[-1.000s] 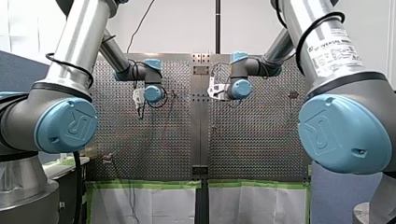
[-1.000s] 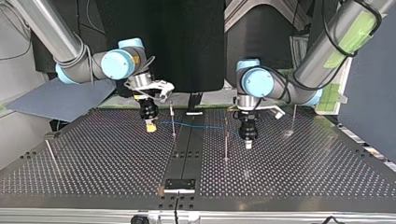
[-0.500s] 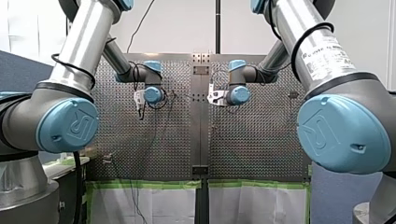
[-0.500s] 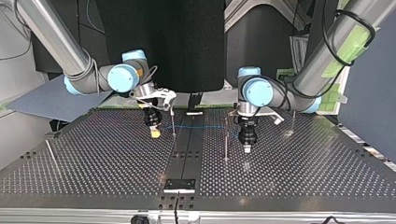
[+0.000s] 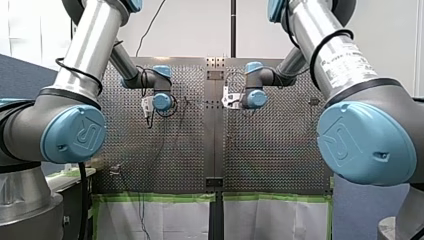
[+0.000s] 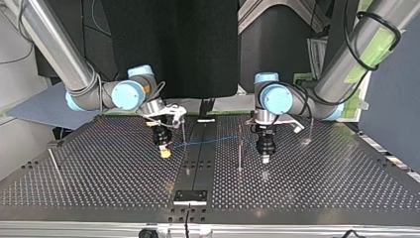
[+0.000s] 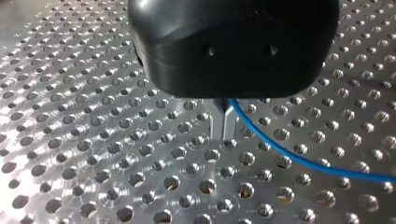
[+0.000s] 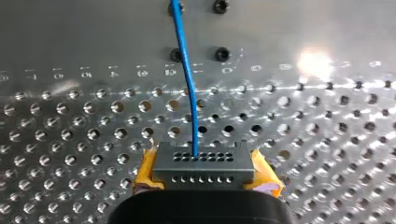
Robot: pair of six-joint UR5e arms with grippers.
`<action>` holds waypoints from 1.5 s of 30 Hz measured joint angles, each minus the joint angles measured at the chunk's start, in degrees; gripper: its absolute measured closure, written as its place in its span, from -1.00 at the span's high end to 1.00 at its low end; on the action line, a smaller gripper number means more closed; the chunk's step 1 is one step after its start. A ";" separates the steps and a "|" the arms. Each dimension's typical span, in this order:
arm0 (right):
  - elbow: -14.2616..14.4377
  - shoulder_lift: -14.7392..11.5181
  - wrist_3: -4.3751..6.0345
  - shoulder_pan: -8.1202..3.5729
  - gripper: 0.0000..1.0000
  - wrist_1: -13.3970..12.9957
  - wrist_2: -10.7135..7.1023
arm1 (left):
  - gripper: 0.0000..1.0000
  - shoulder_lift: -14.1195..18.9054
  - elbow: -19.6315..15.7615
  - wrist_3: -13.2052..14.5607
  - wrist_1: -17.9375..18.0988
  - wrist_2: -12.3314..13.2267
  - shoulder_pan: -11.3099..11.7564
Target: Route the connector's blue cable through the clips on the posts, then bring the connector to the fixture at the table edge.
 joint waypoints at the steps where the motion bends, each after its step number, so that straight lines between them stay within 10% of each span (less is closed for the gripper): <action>1: -0.68 0.35 -0.29 0.02 -1.00 0.42 -0.02 | -1.00 -0.01 0.00 0.01 0.00 0.01 0.06; 13: -5.52 1.01 -0.80 -0.16 -1.00 1.01 -0.08 | -1.00 -0.01 -0.01 -0.04 0.00 0.52 0.56; 22: -5.84 1.02 -0.91 -0.23 -1.00 1.34 -0.08 | -0.10 0.00 0.00 -1.08 -0.30 1.40 0.97; 24: -5.85 1.03 -0.95 -0.23 -1.00 1.56 -0.08 | 0.59 0.00 -0.01 -1.25 -0.70 1.82 1.14; 27: -5.85 1.03 -0.97 -0.23 -1.00 1.88 -0.08 | 1.00 0.00 0.00 -1.33 -1.65 2.40 1.39; 45: -5.87 1.02 -1.16 -0.02 -1.00 4.01 0.10 | 1.00 3.97 -4.02 -1.45 -9.83 -1.65 0.75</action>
